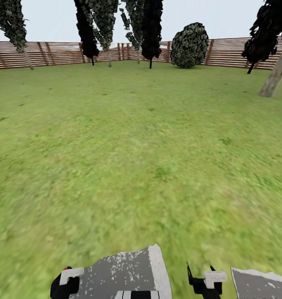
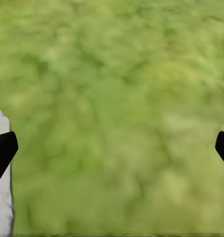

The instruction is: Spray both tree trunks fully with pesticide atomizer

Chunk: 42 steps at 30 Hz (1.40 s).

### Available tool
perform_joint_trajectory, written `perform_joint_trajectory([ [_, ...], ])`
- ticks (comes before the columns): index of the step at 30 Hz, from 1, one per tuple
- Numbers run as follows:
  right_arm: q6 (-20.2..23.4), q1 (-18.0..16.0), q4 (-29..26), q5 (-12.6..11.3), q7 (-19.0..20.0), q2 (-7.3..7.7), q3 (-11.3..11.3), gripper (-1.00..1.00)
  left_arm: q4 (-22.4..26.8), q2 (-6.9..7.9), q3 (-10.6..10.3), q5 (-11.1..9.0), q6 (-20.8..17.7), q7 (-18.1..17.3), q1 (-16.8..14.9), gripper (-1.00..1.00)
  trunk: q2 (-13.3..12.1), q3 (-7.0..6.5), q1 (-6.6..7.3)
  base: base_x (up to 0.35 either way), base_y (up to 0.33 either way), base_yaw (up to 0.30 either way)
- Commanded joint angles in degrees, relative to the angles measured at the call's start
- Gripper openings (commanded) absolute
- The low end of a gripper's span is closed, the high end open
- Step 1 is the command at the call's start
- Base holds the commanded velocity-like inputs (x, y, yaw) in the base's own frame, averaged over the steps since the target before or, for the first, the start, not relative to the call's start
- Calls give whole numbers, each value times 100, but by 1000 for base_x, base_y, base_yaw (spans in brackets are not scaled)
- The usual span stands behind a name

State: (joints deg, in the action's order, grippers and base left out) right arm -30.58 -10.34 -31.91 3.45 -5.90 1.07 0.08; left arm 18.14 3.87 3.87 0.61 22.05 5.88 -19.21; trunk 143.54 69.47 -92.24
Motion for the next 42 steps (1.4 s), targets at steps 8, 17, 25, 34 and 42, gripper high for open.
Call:
perform_joint_trajectory([
  [8,-9,5,78,-23,-19,12,-7,100,-2,23,5,-33,1,7,22,-100,-11,-231,20,0,0,-225],
  [17,-9,5,71,-33,-17,0,-8,100,5,26,8,-43,9,-14,123,-100,-23,-459,44,0,0,-106],
  [25,-7,5,14,-45,-24,-18,-20,100,1,19,-2,-37,10,-25,128,-100,-150,-625,122,0,0,-3],
  [34,-5,5,2,-28,-11,14,-18,100,-3,18,-5,-35,9,-25,128,-100,-511,-787,320,0,0,-6],
  [42,-9,5,33,-20,-10,25,-17,100,-3,18,0,-35,6,-25,129,-100,-832,-950,496,0,0,-227],
])
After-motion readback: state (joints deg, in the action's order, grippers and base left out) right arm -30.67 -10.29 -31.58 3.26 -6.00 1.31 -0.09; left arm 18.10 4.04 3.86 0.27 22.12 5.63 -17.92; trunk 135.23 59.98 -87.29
